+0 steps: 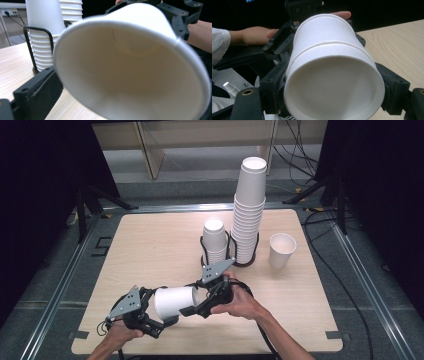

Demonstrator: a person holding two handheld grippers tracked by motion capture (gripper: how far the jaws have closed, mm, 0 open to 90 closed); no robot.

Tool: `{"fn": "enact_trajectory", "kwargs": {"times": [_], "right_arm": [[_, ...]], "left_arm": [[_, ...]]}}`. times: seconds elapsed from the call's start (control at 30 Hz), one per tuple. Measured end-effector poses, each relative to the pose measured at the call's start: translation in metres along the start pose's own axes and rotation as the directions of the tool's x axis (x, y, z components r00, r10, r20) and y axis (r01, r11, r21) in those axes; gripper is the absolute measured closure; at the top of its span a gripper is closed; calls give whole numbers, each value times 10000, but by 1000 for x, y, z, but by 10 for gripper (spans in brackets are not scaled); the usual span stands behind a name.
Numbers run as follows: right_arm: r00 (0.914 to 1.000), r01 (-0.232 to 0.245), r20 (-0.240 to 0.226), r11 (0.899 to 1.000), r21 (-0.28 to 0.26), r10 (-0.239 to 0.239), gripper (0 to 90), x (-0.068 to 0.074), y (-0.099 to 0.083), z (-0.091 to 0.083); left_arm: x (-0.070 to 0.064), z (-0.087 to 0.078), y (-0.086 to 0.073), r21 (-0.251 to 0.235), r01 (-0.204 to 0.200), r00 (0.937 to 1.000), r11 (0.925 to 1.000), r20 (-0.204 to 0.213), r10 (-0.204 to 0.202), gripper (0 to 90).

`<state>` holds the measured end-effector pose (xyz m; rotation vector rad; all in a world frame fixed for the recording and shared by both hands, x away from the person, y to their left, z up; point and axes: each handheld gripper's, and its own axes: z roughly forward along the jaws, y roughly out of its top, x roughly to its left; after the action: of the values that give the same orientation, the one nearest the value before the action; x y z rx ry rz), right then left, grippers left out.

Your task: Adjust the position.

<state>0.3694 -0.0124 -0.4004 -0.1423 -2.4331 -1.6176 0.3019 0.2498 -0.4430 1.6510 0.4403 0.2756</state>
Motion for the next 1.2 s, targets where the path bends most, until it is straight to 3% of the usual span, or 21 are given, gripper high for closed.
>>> {"fn": "enact_trajectory", "kwargs": {"times": [0.1, 0.13, 0.27, 0.43, 0.47, 0.53, 0.57, 0.7, 0.8, 0.87, 0.9, 0.93, 0.97, 1.03, 1.1, 1.2], "right_arm": [[10000, 17, -73, 10000, 35, -17, 235, 0, -2, 2], [9997, -246, -85, 9996, 122, 247, 235, 0, -3, 2], [9999, -62, -122, 10000, 46, 62, 236, -2, -3, 3], [9991, -318, -296, 9995, -2, 318, 237, -2, -5, 1], [9996, -143, -225, 9999, -51, 142, 237, -4, -5, 1], [9985, -464, -278, 9989, 40, 465, 235, -4, -6, 0], [9994, -238, -256, 9997, -4, 238, 234, -5, -6, 0], [9997, -181, -170, 9994, 281, 186, 222, -6, -7, 0], [9997, -153, -181, 9989, 446, 161, 214, -6, -7, -1], [9999, -66, 79, 9978, 654, 61, 196, -5, -7, -2], [9995, -281, 193, 9956, 892, 265, 195, -2, -6, -3], [9998, 6, 182, 9956, 939, -23, 194, -2, -5, -3], [9996, -172, 237, 9935, 1125, 146, 190, 0, -4, -3], [9988, 194, 426, 9917, 1270, -250, 171, 0, -2, -4], [9977, 222, 602, 9905, 1354, -306, 159, 0, -1, -7], [9944, 315, 946, 9852, 1685, -479, 157, 4, 3, -12]], "left_arm": [[0, -3, 1, -76, -44, 10000, 10000, 43, 44, 24], [0, -3, 1, -90, 15, 10000, 10000, 35, -15, 26], [2, -5, 2, 7, 35, 9998, 10000, 198, -35, 39], [3, -5, 4, 49, -58, 9995, 10000, 304, 57, 63], [3, -4, 3, -156, -25, 9991, 9999, 417, 32, 67], [3, -5, 5, 162, -181, 9994, 9997, 314, 176, 76], [3, -4, 4, 59, -160, 9990, 9999, 419, 158, 80], [3, -4, 4, 487, -502, 9982, 9976, 361, 485, 94], [1, -3, 4, 525, -608, 9975, 9968, 396, 588, 105], [1, -3, 4, 603, -681, 9968, 9959, 469, 653, 116], [2, -2, 4, 586, -700, 9961, 9958, 572, 667, 118], [1, -2, 4, 611, -732, 9957, 9954, 610, 694, 119], [1, -3, 4, 748, -817, 9952, 9938, 601, 773, 121], [1, -3, 4, 746, -808, 9952, 9939, 612, 763, 122], [2, -3, 4, 733, -847, 9948, 9937, 623, 802, 121], [1, -4, 5, 1179, -994, 9944, 9880, 462, 946, 121]]}}
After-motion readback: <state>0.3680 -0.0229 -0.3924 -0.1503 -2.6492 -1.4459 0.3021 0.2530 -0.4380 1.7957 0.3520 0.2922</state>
